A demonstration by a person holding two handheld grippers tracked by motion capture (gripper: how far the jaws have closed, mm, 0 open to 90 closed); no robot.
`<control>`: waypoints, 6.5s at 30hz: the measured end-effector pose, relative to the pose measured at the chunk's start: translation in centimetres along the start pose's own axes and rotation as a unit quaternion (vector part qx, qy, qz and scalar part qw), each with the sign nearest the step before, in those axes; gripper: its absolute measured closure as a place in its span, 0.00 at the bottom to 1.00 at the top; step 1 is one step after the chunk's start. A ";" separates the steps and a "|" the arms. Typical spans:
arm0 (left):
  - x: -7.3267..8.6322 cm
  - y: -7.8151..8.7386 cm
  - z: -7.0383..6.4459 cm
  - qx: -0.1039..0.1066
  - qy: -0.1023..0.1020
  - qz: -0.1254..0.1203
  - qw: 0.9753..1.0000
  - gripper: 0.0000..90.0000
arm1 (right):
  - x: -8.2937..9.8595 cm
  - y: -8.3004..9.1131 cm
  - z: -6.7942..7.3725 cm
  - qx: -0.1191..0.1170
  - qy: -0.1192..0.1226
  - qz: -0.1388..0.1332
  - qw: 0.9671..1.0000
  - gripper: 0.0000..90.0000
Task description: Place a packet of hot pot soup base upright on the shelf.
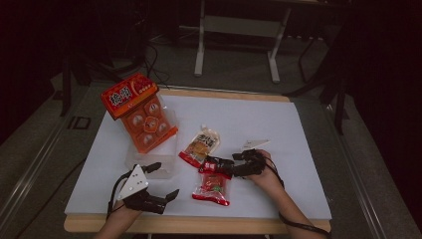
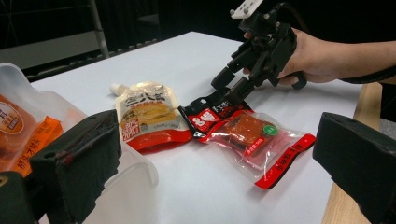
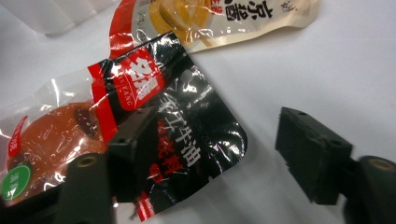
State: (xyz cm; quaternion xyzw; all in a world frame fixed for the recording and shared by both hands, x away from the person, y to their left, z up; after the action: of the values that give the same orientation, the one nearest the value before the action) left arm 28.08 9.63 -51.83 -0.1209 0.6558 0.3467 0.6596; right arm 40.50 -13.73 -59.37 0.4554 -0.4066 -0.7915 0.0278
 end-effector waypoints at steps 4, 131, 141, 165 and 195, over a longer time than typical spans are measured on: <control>0.0 0.0 -0.2 0.003 0.000 0.002 1.000 0.02 | 0.2 -0.1 0.0 -0.005 -0.004 0.002 1.000 0.38; -4.1 -6.2 -2.1 0.172 -0.020 0.008 0.985 0.98 | -3.5 10.6 12.3 -0.023 0.167 -0.135 0.976 1.00; -5.9 -5.5 -1.6 0.180 -0.033 0.002 0.983 0.98 | -4.3 12.1 12.0 -0.033 0.144 -0.161 0.976 0.81; -12.5 -1.2 4.3 0.132 -0.108 -0.053 0.984 0.98 | -4.1 14.7 10.5 -0.061 0.097 -0.212 0.971 0.15; -9.1 3.6 13.8 0.042 -0.088 -0.052 0.994 0.98 | -4.0 14.6 9.6 -0.086 0.064 -0.220 0.970 0.16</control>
State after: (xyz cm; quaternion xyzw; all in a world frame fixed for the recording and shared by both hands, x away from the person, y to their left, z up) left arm 37.59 18.03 -40.56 -0.0962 0.6024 0.2934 0.7361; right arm 30.91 -15.85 -44.38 0.5791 -0.2245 -0.7794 -0.0821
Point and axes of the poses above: each handheld gripper's, and its own axes: y roughly backward along the jaws, x roughly out of its underside, z roughly to its left, the point moved 9 cm from there along -y, roughly forward along the jaws, and after that the axes turned 6 degrees about -y, right-handed, at the moved point
